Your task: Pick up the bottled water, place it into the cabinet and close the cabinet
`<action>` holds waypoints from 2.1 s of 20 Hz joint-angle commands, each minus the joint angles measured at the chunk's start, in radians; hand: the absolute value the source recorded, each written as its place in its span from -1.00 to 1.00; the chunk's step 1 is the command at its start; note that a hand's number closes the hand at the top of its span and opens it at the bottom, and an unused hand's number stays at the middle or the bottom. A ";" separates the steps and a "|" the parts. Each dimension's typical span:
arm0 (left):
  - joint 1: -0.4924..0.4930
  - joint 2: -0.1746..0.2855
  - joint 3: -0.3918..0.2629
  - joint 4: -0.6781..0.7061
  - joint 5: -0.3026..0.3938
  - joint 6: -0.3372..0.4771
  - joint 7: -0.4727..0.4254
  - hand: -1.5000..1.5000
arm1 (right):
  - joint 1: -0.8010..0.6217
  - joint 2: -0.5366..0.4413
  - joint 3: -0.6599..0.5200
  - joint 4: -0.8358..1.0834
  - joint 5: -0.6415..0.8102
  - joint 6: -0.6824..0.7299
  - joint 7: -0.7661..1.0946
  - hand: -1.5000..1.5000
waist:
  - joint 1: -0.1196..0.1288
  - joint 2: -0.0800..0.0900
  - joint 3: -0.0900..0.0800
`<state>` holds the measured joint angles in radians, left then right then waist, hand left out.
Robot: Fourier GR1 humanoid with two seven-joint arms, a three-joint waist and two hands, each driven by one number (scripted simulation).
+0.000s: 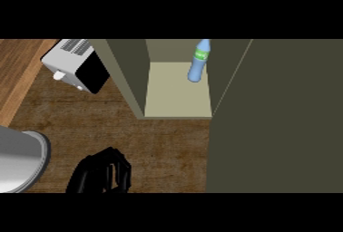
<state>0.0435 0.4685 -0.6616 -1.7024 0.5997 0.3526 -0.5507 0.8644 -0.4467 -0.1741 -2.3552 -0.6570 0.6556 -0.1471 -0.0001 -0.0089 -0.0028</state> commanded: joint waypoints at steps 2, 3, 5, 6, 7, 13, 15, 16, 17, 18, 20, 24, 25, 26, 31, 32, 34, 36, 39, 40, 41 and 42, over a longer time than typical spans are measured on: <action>0.082 0.122 0.083 -0.086 0.043 -0.065 -0.026 1.00 | 0.007 -0.016 0.024 -0.262 0.092 -0.002 0.047 1.00 | 0.008 -0.001 -0.002; 0.084 0.128 0.103 -0.105 0.056 -0.064 -0.021 1.00 | 0.000 -0.011 0.031 -0.279 0.083 -0.018 0.048 1.00 | 0.006 0.000 -0.002; 0.107 0.191 0.179 -0.115 0.124 -0.144 -0.035 -1.00 | 0.013 0.017 0.065 -0.286 0.121 -0.014 0.032 1.00 | -0.002 -0.004 -0.004; 0.166 0.188 0.158 -0.140 0.125 -0.148 -0.053 -1.00 | 0.029 0.011 0.061 -0.286 0.127 0.007 0.026 1.00 | -0.001 -0.008 -0.003; 0.149 0.209 0.188 -0.147 0.147 -0.162 -0.036 -1.00 | 0.005 -0.017 0.042 -0.295 0.122 -0.004 0.037 1.00 | 0.002 -0.006 -0.005; 0.225 0.284 0.294 -0.170 0.204 -0.200 -0.055 -1.00 | -0.005 -0.033 0.155 -0.312 0.173 0.018 0.065 1.00 | 0.006 -0.009 -0.006; 0.235 0.309 0.326 -0.168 0.211 -0.214 -0.063 -1.00 | -0.034 -0.043 0.186 -0.327 0.173 0.006 0.079 1.00 | 0.011 -0.011 -0.010; 0.245 0.317 0.331 -0.197 0.221 -0.214 -0.056 -1.00 | -0.050 -0.053 0.199 -0.328 0.175 0.004 0.086 1.00 | 0.018 -0.013 -0.009; 0.247 0.322 0.352 -0.180 0.239 -0.219 -0.051 -1.00 | -0.065 -0.052 0.230 -0.327 0.186 0.007 0.091 1.00 | 0.015 -0.013 -0.011; 0.267 0.327 0.349 -0.182 0.231 -0.235 -0.068 -1.00 | -0.079 -0.060 0.240 -0.326 0.192 0.001 0.101 1.00 | 0.020 -0.015 -0.012; 0.289 0.352 0.377 -0.178 0.260 -0.268 -0.064 -1.00 | -0.123 -0.063 0.281 -0.313 0.205 -0.011 0.119 1.00 | 0.030 -0.013 -0.013; 0.316 0.372 0.406 -0.198 0.289 -0.299 -0.065 -1.00 | -0.220 -0.081 0.339 -0.295 0.231 -0.036 0.160 1.00 | 0.045 -0.014 -0.015; 0.321 0.383 0.415 -0.201 0.303 -0.310 -0.056 -1.00 | -0.220 -0.104 0.364 -0.294 0.236 -0.023 0.181 1.00 | 0.036 -0.019 -0.016; 0.331 0.390 0.430 -0.200 0.311 -0.315 -0.060 -1.00 | -0.257 -0.088 0.390 -0.281 0.243 -0.036 0.183 1.00 | 0.048 -0.019 -0.016; 0.380 0.427 0.459 -0.203 0.333 -0.360 -0.058 -1.00 | -0.376 -0.117 0.463 -0.254 0.262 -0.070 0.260 1.00 | 0.060 -0.026 -0.019; 0.391 0.431 0.465 -0.202 0.342 -0.365 -0.056 -1.00 | -0.399 -0.099 0.486 -0.247 0.269 -0.088 0.265 1.00 | 0.057 -0.029 -0.018; 0.415 0.447 0.483 -0.199 0.341 -0.388 -0.069 -1.00 | -0.441 -0.073 0.527 -0.215 0.261 -0.135 0.291 1.00 | 0.077 -0.029 -0.020; 0.412 0.454 0.509 -0.190 0.356 -0.392 -0.070 -1.00 | -0.476 -0.060 0.573 -0.221 0.247 -0.176 0.326 1.00 | 0.061 -0.024 -0.021; 0.431 0.468 0.522 -0.185 0.372 -0.420 -0.065 -1.00 | -0.549 -0.023 0.651 -0.178 0.267 -0.227 0.374 1.00 | 0.066 -0.021 -0.021; 0.446 0.475 0.529 -0.183 0.366 -0.433 -0.076 -1.00 | -0.569 -0.006 0.662 -0.170 0.272 -0.256 0.388 1.00 | 0.072 -0.025 -0.021; 0.447 0.475 0.537 -0.188 0.369 -0.437 -0.081 -1.00 | -0.596 0.005 0.693 -0.163 0.278 -0.275 0.413 1.00 | 0.072 -0.023 -0.020; 0.459 0.483 0.543 -0.186 0.370 -0.450 -0.083 -1.00 | -0.627 0.024 0.698 -0.141 0.276 -0.300 0.426 1.00 | 0.087 -0.021 -0.020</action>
<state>0.4756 0.9327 -0.1432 -1.8904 0.9591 -0.0649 -0.6255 0.3058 -0.4599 0.4714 -2.3609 -0.5043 0.4570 0.1770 0.0708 -0.0328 -0.0231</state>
